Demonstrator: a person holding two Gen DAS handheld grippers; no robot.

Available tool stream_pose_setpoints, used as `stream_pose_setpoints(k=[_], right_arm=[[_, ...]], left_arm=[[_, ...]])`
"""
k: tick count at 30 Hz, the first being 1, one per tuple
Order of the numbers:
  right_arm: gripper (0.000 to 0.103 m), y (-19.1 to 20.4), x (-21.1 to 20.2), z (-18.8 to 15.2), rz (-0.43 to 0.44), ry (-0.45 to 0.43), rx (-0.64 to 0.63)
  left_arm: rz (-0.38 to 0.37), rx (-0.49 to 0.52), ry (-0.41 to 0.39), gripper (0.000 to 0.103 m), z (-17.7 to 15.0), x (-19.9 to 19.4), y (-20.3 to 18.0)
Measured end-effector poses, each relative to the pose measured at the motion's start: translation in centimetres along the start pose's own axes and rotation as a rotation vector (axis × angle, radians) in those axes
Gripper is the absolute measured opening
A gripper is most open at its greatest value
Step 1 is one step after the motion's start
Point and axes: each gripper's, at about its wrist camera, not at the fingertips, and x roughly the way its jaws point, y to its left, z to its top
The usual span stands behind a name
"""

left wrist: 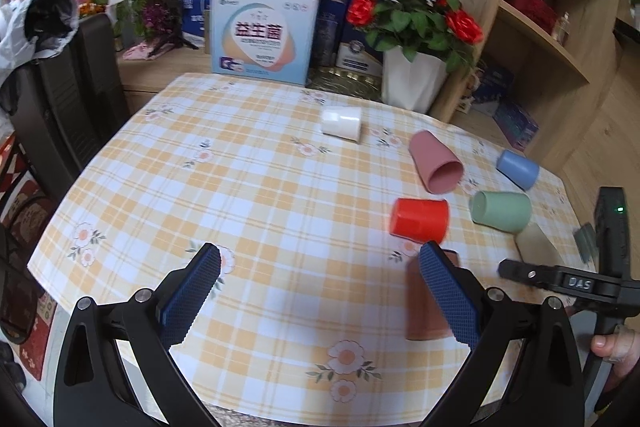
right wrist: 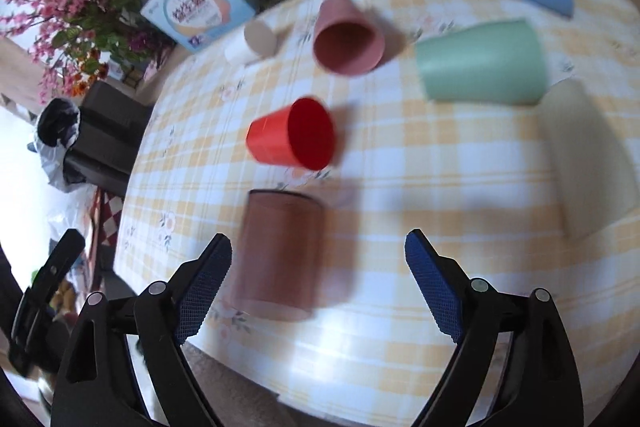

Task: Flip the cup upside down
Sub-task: 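Open the right gripper and withdraw while the left gripper grasps the brown cup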

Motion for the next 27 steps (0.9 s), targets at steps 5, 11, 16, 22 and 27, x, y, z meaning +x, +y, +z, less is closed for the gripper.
stream_pose_setpoints(k=[5, 11, 16, 22, 27], right_arm=[[0.085, -1.7, -2.9, -1.1, -0.022, -0.107, -0.013], [0.085, -3.7, -5.0, -2.6, -0.053, -0.168, -0.020], [0.086, -4.4, -6.0, -3.3, -0.168, -0.203, -0.066], [0.086, -6.0, -6.3, -3.2, -0.225, -0.229, -0.046], [0.086, -7.0, -6.7, -3.2, -0.262, -0.247, -0.028]], left_arm=[[-0.070, 0.019, 0.052, 0.097, -0.2, 1.0, -1.6], [-0.090, 0.059, 0.102, 0.096, -0.4, 2.1, -3.3], [-0.124, 0.071, 0.170, 0.088, -0.3, 3.2, -4.4], [-0.145, 0.091, 0.231, 0.087, 0.0, 4.5, -6.1], [-0.168, 0.101, 0.271, 0.086, 0.1, 5.8, -7.9]])
